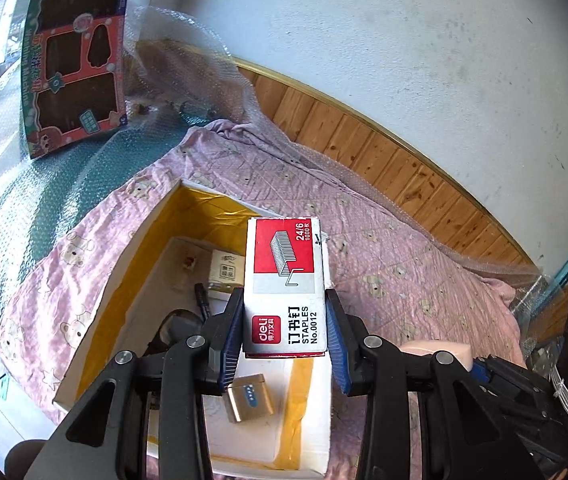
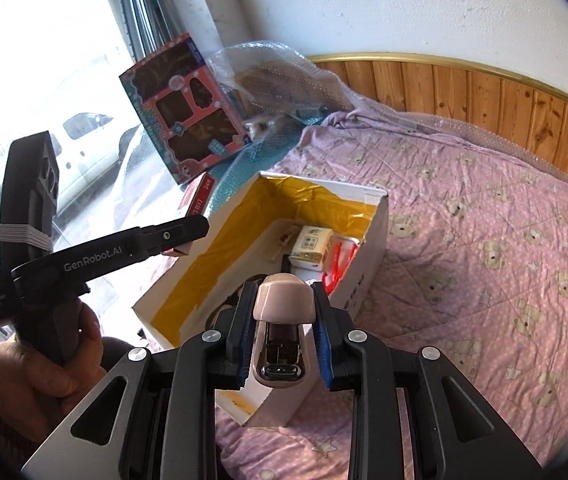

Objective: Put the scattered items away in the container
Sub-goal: 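Carry the staple box in the left tool while the right tool carries the stapler to the box, then open the left tool to drop the staple box while the right tool releases the stapler in the box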

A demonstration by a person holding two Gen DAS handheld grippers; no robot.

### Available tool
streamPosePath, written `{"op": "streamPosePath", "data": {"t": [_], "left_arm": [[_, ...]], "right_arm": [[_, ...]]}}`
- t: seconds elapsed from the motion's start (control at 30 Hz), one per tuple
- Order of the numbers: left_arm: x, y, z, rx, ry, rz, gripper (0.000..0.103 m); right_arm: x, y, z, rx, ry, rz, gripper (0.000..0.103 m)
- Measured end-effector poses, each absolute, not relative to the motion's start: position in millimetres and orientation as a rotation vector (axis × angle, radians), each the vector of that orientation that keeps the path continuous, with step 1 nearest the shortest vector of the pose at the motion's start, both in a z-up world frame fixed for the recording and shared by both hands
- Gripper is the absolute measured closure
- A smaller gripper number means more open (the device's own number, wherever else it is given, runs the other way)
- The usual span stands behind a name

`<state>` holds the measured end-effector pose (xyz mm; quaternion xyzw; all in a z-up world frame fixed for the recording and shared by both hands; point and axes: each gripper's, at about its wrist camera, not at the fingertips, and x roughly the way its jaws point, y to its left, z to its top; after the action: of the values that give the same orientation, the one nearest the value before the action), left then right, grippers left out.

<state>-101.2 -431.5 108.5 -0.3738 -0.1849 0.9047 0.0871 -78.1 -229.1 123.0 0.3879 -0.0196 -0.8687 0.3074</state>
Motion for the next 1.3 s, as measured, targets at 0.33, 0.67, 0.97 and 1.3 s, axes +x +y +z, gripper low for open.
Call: {"op": "streamPosePath", "data": {"t": [0.33,0.67,0.97,1.3], "left_arm": [[-131.5,-457.2,75.0,-1.248,-0.595,2.627,0.064],[-168.0,-461.7,44.7,-1.387,-0.475,2.622,0.064],[-189.4,-457.5,27.8,-1.448,-0.354,2.626,0.064],[-179.3,-461.6,32.1,-1.440,-0.354,2.663,0.041]], "right_arm": [[-87.9,-267.7,108.6,1.064,0.040,-2.234,0.076],[-106.5,-299.2,84.5,1.128,0.175,-2.188,0.075],[-124.3,-308.7,67.8,1.172,0.271,-2.217,0.074],[-119.2,-301.7,71.1,1.184,0.285,-2.217,0.058]]}}
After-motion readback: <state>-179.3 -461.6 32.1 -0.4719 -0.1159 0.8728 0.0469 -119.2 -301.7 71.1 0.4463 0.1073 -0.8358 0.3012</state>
